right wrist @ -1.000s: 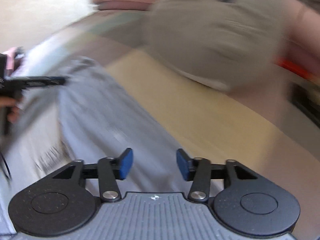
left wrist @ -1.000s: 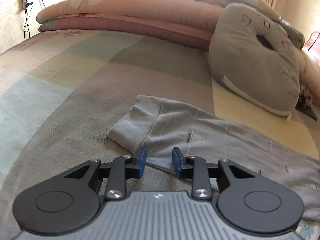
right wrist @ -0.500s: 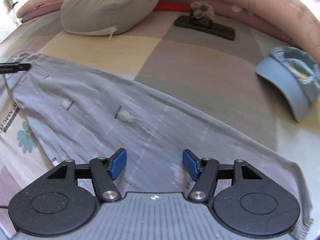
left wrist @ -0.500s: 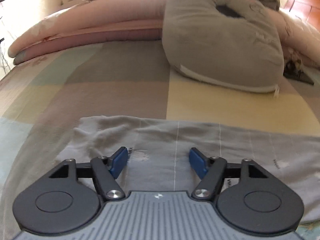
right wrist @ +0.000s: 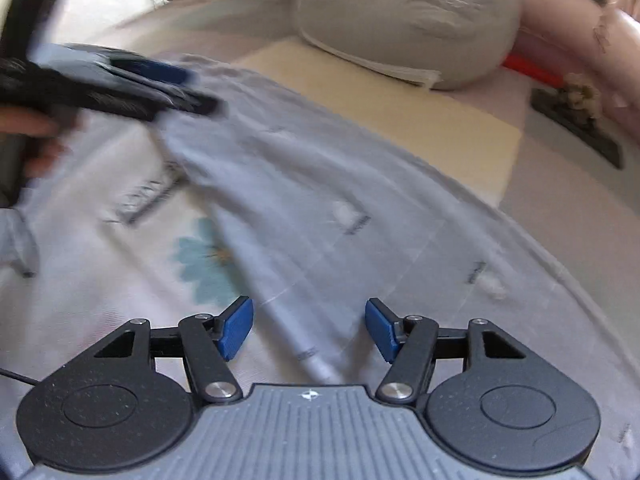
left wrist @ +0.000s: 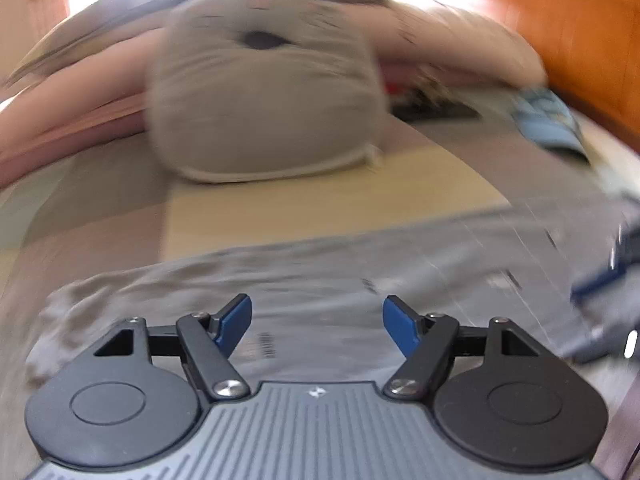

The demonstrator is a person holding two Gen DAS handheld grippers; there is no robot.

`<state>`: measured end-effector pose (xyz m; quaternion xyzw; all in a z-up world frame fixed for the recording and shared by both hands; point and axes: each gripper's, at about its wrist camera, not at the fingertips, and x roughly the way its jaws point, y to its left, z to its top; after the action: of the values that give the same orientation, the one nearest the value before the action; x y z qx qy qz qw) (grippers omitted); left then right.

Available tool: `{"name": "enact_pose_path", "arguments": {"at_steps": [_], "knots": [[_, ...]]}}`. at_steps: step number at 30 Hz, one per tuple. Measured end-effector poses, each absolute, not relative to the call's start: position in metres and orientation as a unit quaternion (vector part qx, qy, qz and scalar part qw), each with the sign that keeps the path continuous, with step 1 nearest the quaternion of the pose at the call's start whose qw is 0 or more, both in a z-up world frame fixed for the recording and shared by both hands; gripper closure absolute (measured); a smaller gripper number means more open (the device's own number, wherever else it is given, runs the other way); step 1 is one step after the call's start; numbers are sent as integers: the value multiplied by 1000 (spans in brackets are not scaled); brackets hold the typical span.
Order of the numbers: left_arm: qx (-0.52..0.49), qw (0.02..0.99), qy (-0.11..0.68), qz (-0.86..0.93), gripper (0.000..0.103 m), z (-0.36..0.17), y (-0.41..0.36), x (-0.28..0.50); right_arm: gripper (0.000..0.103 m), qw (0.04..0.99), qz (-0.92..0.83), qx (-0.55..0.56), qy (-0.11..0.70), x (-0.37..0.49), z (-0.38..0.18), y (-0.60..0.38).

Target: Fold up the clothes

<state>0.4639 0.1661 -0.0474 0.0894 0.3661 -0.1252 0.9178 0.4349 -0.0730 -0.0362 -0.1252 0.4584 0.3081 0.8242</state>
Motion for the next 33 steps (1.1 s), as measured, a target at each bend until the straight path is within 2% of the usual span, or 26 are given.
{"name": "enact_pose_path", "arguments": {"at_steps": [4, 10, 16, 18, 20, 25, 33], "knots": [[120, 908, 383, -121, 26, -58, 154, 462, 35, 851, 225, -105, 462, 442, -25, -118], [130, 908, 391, -83, 28, -48, 163, 448, 32, 866, 74, -59, 491, 435, -16, -220], [99, 910, 397, -69, 27, -31, 164, 419, 26, 857, 82, -48, 507, 402, -32, -234], [86, 910, 400, -62, 27, -26, 164, 409, 18, 859, 90, -72, 499, 397, -43, -221], [73, 911, 403, -55, 27, -21, 163, 398, 5, 870, 87, -84, 478, 400, -50, -213], [61, 912, 404, -46, 23, -6, 158, 362, 6, 878, 85, -48, 469, 403, -34, -224], [59, 906, 416, -57, 23, -1, 144, 313, 5, 871, 134, -50, 470, 324, -9, -233]]}}
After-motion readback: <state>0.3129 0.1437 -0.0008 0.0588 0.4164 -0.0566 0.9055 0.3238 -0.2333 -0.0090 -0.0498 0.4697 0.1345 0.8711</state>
